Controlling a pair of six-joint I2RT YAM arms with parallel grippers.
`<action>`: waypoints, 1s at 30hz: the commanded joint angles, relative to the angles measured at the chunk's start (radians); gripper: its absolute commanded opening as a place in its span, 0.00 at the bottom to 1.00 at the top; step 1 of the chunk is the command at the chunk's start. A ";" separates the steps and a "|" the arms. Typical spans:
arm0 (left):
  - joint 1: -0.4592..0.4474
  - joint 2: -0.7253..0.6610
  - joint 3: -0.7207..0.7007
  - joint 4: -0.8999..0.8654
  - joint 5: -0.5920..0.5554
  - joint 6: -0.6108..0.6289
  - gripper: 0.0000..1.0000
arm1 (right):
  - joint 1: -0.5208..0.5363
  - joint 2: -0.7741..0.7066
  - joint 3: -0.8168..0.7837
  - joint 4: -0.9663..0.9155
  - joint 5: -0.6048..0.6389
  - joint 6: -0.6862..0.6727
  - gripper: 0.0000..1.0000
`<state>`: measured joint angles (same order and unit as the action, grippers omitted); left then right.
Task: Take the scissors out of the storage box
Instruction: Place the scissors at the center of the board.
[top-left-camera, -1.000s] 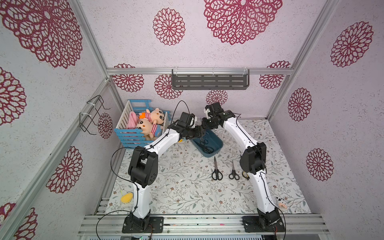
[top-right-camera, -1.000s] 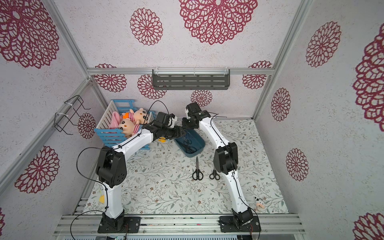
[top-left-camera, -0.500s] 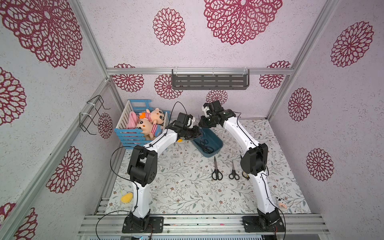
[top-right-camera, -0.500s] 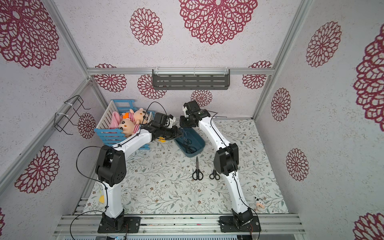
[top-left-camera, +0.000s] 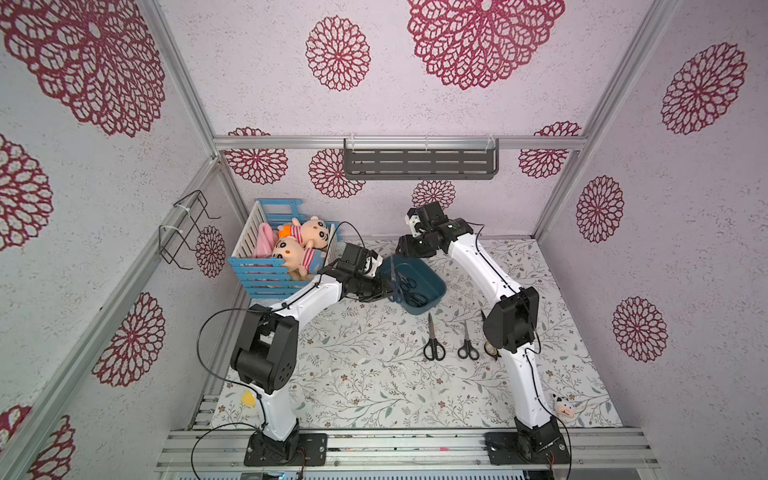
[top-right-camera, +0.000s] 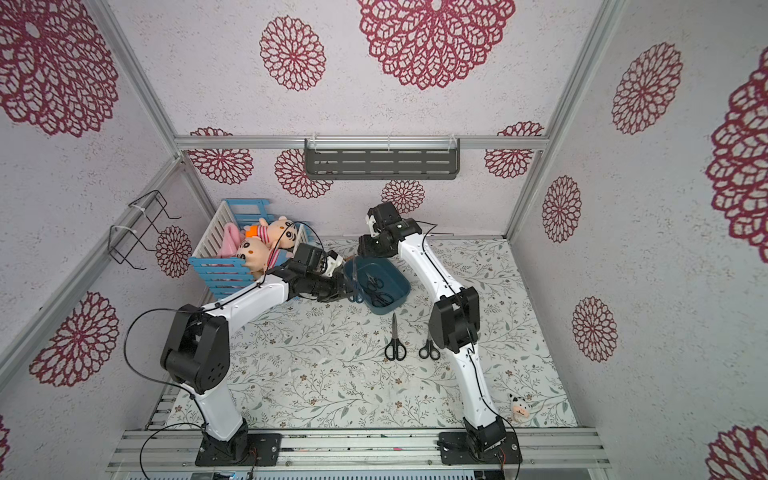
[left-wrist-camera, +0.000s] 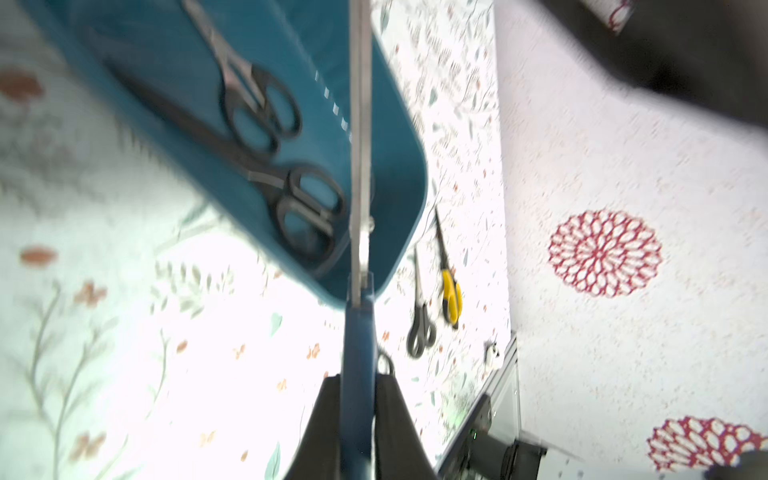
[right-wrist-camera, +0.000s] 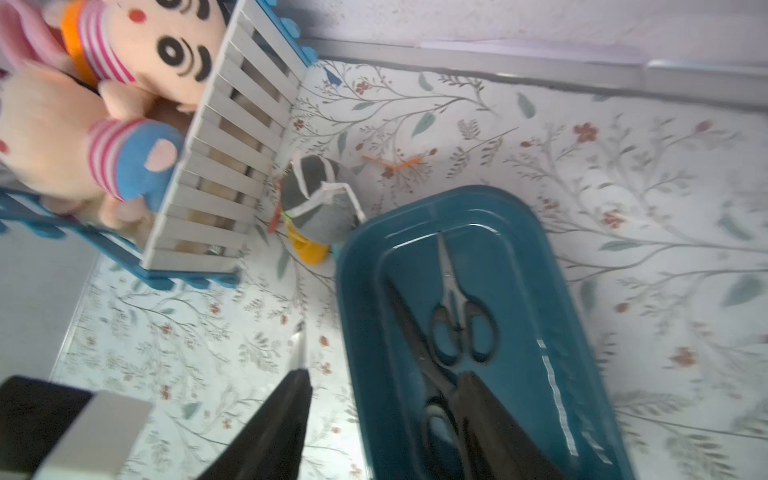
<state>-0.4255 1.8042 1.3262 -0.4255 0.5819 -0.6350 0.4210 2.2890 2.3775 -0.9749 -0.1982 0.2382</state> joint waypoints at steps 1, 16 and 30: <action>-0.043 -0.075 -0.066 -0.037 0.003 0.039 0.00 | -0.051 -0.161 -0.059 0.024 0.072 -0.044 0.63; -0.178 -0.121 -0.440 0.336 -0.074 -0.252 0.00 | -0.079 -0.326 -0.351 0.159 0.078 -0.027 0.63; -0.212 -0.061 -0.387 0.234 -0.078 -0.185 0.02 | -0.077 -0.366 -0.435 0.191 0.054 -0.024 0.62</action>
<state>-0.6323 1.7798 0.9497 -0.1593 0.5228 -0.8520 0.3424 1.9987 1.9392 -0.8219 -0.1291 0.2211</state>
